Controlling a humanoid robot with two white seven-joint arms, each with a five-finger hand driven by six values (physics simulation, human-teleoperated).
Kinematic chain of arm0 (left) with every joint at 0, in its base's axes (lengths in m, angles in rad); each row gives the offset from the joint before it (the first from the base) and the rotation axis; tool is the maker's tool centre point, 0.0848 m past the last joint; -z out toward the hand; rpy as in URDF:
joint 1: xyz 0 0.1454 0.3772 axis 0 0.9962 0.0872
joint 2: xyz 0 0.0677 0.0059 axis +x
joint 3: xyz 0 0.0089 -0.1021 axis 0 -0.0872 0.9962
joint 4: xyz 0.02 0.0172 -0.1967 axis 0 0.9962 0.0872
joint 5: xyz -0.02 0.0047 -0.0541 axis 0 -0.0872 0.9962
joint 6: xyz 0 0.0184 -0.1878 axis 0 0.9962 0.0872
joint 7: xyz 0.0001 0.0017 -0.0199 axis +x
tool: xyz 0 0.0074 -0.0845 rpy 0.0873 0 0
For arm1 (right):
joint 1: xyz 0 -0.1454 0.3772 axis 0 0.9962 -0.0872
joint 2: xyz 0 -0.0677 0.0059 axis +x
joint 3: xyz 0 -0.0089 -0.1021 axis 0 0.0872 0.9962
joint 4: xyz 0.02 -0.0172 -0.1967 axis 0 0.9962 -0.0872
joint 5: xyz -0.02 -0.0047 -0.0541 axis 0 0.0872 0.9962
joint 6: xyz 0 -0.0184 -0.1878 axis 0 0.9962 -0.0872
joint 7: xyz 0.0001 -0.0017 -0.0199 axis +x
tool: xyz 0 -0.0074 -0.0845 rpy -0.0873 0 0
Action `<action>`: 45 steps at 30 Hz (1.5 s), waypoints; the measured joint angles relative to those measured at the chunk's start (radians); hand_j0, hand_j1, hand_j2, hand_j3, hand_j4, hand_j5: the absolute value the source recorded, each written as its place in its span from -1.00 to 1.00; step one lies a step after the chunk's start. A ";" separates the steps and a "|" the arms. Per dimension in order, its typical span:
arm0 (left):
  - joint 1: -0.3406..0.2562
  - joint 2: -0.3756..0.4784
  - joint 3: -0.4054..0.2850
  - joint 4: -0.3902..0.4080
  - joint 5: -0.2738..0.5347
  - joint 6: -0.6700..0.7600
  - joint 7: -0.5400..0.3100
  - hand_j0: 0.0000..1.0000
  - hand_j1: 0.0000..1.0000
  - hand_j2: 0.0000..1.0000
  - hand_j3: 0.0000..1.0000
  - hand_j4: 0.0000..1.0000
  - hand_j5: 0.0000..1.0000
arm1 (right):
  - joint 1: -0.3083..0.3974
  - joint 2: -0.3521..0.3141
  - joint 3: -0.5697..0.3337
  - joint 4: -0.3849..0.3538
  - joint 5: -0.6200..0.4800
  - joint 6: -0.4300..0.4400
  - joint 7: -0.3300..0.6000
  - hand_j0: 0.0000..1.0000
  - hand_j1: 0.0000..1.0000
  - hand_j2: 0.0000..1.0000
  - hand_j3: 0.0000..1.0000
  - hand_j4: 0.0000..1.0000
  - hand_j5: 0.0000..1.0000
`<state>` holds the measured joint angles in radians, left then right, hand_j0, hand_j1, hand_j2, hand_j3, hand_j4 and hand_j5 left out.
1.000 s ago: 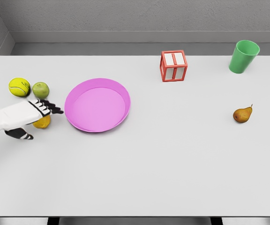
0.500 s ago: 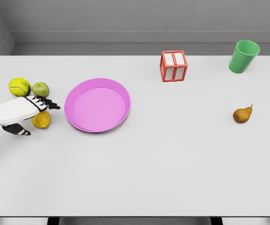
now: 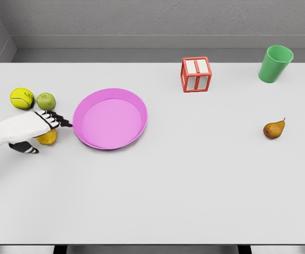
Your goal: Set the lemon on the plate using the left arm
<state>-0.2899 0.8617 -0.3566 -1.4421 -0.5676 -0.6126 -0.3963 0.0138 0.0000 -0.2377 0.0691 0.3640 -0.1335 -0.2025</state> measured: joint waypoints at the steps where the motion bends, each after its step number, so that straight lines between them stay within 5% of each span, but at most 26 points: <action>1: 0.000 0.001 0.000 0.000 -0.003 0.000 0.000 0.61 0.61 0.61 0.61 0.61 0.61 | 0.000 0.000 0.000 0.000 0.000 0.000 0.000 1.00 1.00 1.00 1.00 1.00 1.00; 11: -0.002 0.006 -0.004 -0.001 -0.014 0.000 -0.001 0.49 0.49 0.49 0.49 0.49 0.49 | 0.000 0.000 0.000 0.000 0.000 0.000 0.000 1.00 1.00 1.00 1.00 1.00 1.00; 19: -0.002 0.009 -0.008 -0.002 -0.014 0.000 -0.008 0.05 0.05 0.05 0.05 0.05 0.05 | 0.000 0.000 0.000 0.000 0.000 0.000 0.000 1.00 1.00 1.00 1.00 1.00 1.00; 45: -0.044 0.013 0.004 -0.019 -0.002 -0.001 -0.026 -0.12 -0.12 -0.12 -0.12 -0.12 -0.12 | 0.000 0.000 0.000 0.000 0.000 0.000 0.000 1.00 1.00 1.00 1.00 1.00 1.00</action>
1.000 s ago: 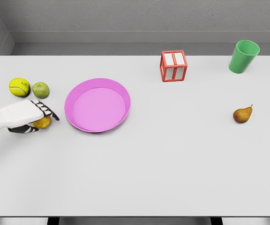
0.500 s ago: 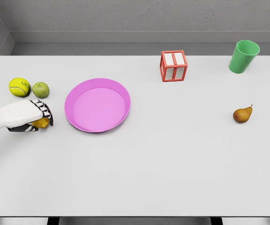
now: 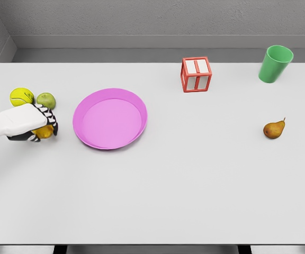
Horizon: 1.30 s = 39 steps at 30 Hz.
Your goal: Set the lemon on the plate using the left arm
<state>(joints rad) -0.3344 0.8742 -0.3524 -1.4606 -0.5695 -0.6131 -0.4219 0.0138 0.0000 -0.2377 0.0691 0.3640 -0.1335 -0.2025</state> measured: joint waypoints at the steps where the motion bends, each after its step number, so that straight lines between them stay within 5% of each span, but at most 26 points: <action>1: -0.011 0.000 0.000 -0.001 0.001 0.000 0.000 -0.12 -0.12 -0.12 -0.12 -0.12 -0.12 | 0.000 0.000 0.000 0.000 0.000 0.000 0.000 1.00 1.00 1.00 1.00 1.00 1.00; 23: -0.038 -0.046 0.004 -0.082 0.001 0.000 -0.001 -0.12 -0.12 -0.12 -0.12 -0.12 -0.12 | 0.000 0.000 0.000 0.000 0.000 0.000 0.000 1.00 1.00 1.00 1.00 1.00 1.00; 39: -0.081 -0.139 0.004 -0.098 0.013 0.000 -0.086 -0.12 -0.12 -0.12 -0.12 -0.12 -0.12 | 0.000 0.000 0.000 0.000 0.000 0.000 0.000 1.00 1.00 1.00 1.00 1.00 1.00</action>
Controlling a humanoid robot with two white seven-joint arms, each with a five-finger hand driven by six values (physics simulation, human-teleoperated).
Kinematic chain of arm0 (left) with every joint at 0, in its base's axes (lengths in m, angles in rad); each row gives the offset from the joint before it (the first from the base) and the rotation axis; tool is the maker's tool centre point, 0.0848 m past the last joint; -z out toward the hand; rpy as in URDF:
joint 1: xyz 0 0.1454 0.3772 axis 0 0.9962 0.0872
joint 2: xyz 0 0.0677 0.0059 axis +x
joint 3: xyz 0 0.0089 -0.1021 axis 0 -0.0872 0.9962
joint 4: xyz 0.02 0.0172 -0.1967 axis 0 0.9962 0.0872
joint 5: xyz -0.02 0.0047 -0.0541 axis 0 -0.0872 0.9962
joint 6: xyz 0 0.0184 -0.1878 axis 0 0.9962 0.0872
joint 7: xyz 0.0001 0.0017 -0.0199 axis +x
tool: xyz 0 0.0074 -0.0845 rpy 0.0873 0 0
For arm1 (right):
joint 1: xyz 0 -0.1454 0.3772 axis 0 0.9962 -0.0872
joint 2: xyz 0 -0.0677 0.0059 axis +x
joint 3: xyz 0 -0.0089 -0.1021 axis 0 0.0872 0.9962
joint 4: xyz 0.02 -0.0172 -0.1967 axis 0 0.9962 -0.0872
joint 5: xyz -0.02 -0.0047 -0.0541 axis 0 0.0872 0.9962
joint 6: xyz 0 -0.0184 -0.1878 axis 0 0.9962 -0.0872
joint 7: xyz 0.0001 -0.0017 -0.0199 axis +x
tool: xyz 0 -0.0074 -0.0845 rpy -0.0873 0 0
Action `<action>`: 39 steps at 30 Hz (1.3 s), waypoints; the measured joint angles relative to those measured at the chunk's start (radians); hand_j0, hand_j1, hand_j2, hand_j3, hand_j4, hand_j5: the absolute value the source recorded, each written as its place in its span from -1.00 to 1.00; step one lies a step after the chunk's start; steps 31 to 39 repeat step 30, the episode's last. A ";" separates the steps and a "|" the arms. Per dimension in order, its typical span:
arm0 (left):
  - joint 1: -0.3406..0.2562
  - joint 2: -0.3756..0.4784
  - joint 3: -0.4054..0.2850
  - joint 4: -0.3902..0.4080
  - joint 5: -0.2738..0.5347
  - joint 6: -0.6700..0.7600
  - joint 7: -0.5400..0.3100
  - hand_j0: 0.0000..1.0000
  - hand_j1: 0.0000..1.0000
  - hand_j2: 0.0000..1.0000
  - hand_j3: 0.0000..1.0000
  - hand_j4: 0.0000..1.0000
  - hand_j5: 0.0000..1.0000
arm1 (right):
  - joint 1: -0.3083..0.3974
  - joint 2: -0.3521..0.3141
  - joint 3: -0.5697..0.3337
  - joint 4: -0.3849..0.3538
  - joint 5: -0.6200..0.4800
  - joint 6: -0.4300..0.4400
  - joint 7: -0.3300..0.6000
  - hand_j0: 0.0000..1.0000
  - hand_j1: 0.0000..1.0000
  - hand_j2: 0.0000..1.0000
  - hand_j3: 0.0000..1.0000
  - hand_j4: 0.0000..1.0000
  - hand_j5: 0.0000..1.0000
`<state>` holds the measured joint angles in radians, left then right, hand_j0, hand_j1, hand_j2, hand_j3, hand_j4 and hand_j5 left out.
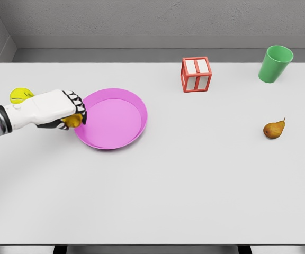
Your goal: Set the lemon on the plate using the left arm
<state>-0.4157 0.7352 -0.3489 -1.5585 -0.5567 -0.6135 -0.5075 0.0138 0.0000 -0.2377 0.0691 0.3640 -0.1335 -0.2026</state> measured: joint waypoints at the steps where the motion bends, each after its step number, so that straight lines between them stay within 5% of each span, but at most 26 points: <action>1: 0.000 -0.007 -0.002 -0.002 0.000 0.000 0.000 -0.12 -0.12 -0.12 -0.12 -0.12 -0.12 | 0.000 0.000 0.000 0.000 0.000 0.000 0.000 1.00 1.00 1.00 1.00 1.00 1.00; 11: -0.008 -0.073 -0.010 -0.021 -0.005 0.000 -0.004 -0.09 -0.09 -0.09 -0.09 -0.09 -0.09 | 0.000 0.000 0.000 0.000 0.000 0.000 0.000 1.00 1.00 1.00 1.00 1.00 1.00; 13: -0.015 -0.091 -0.013 -0.021 -0.004 0.000 -0.002 0.95 0.95 0.95 0.95 0.95 0.95 | 0.000 0.000 0.000 0.000 0.000 0.000 0.000 1.00 1.00 1.00 1.00 1.00 1.00; 14: -0.017 -0.102 -0.015 -0.021 -0.002 0.000 0.000 1.00 1.00 1.00 1.00 1.00 1.00 | 0.000 0.000 0.000 0.000 0.000 0.000 0.000 1.00 1.00 1.00 1.00 1.00 1.00; 21: -0.018 -0.118 -0.011 -0.019 0.024 0.000 0.006 1.00 1.00 1.00 1.00 1.00 1.00 | 0.000 0.000 0.000 0.000 0.000 0.000 0.000 1.00 1.00 1.00 1.00 1.00 1.00; 29: 0.071 0.087 0.063 0.002 0.220 0.000 0.005 1.00 1.00 1.00 1.00 1.00 1.00 | 0.000 0.000 0.000 0.000 0.000 0.000 0.000 1.00 1.00 1.00 1.00 1.00 1.00; 39: 0.072 0.096 0.074 0.009 0.227 0.000 0.004 1.00 1.00 1.00 1.00 1.00 1.00 | 0.000 0.000 0.000 0.000 0.000 0.000 0.000 1.00 1.00 1.00 1.00 1.00 1.00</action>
